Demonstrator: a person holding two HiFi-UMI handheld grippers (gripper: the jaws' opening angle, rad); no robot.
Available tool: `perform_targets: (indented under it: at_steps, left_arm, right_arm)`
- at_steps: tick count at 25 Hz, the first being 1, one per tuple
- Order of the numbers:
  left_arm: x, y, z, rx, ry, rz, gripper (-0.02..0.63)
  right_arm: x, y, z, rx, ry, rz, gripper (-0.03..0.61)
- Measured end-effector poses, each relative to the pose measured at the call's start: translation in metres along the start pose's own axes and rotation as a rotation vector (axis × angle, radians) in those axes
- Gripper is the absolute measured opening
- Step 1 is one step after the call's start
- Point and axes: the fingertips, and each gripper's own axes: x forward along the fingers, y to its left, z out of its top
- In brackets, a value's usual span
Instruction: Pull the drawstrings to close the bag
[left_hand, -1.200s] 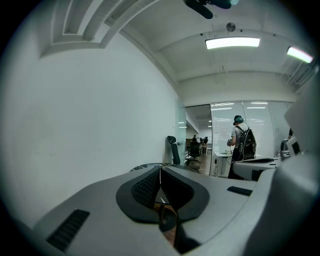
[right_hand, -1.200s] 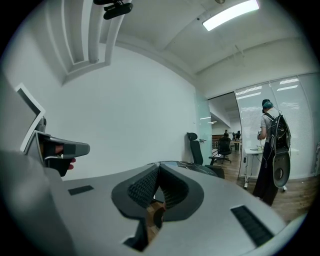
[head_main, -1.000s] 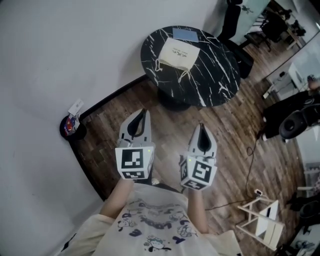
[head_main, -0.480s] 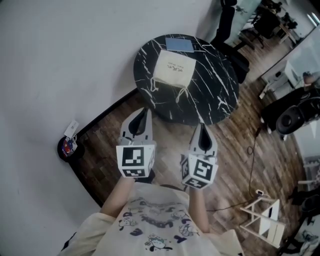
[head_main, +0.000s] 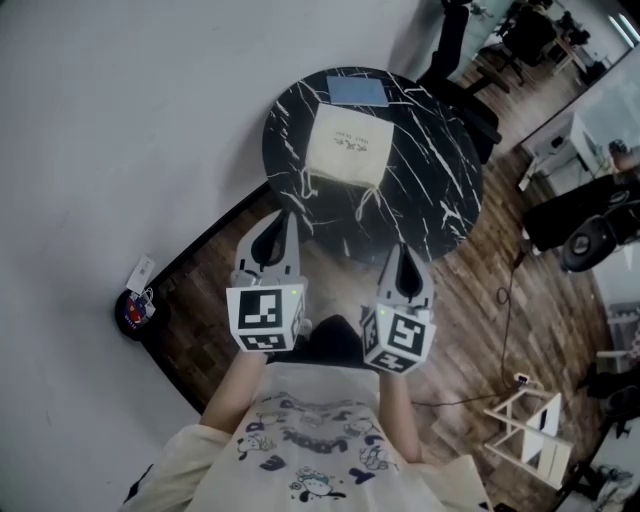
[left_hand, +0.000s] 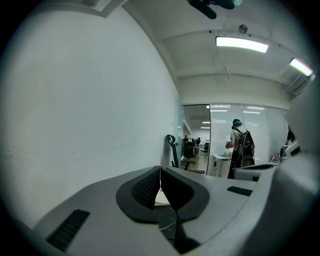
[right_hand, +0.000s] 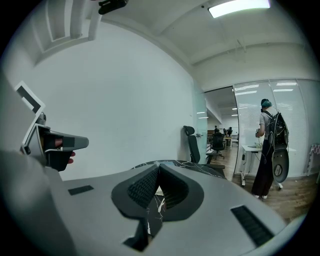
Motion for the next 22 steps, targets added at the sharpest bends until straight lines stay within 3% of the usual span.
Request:
perform_targets:
  at_steps: [11,22]
  left_arm:
    - [0.044,0.015,-0.026,-0.028,0.075,0.035,0.041]
    - [0.144,0.009,-0.046,-0.002,0.143,0.045,0.041]
  right_arm:
    - [0.056,-0.008,-0.025,0.044,0.089,0.012,0.014]
    - [0.159,-0.035,-0.048,0.082,0.178,0.072,0.014]
